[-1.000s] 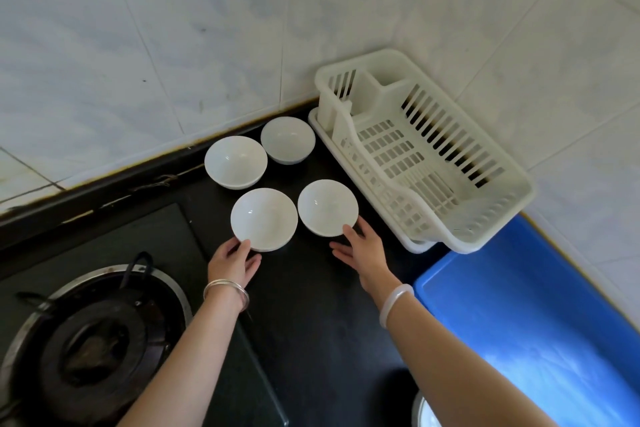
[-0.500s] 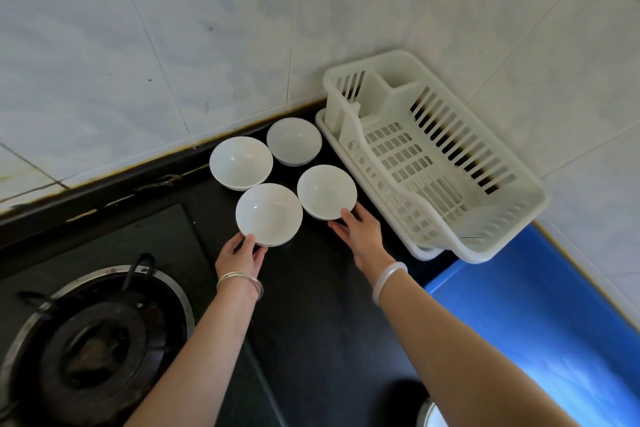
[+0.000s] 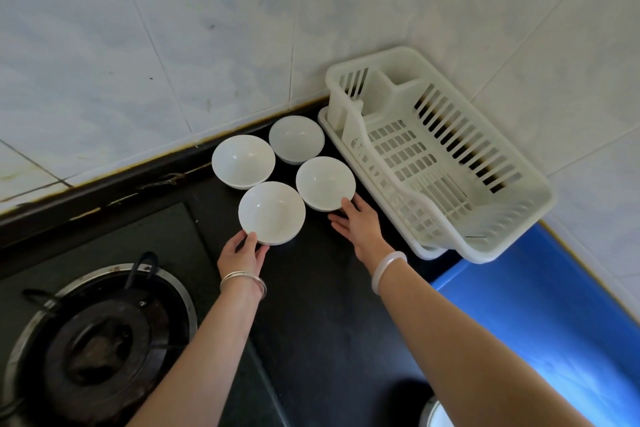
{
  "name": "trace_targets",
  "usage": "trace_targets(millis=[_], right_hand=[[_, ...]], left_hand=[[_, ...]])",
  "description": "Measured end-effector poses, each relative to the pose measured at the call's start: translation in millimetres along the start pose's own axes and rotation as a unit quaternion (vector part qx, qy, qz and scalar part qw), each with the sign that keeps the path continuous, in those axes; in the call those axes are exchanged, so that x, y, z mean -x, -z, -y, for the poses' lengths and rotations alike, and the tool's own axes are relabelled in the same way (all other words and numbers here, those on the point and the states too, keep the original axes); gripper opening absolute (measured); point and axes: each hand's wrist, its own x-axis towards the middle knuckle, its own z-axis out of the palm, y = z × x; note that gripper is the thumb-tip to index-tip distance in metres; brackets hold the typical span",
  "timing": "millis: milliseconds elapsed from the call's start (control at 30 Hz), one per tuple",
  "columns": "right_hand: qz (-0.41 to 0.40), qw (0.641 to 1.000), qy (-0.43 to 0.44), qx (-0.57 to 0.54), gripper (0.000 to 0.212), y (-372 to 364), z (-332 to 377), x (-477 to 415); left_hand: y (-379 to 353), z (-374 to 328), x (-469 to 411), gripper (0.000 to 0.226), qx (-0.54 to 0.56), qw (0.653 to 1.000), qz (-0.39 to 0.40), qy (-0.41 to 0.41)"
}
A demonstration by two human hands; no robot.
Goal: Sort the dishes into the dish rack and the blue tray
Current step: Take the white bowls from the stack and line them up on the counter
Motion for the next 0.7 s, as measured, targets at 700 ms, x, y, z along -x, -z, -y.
trace_targets(millis=[700], right_hand=[[-0.081, 0.928, 0.117, 0.343, 0.024, 144, -42, 167]], left_hand=[[35, 80, 107, 0.024, -0.363, 0.876, 0.232, -0.217]])
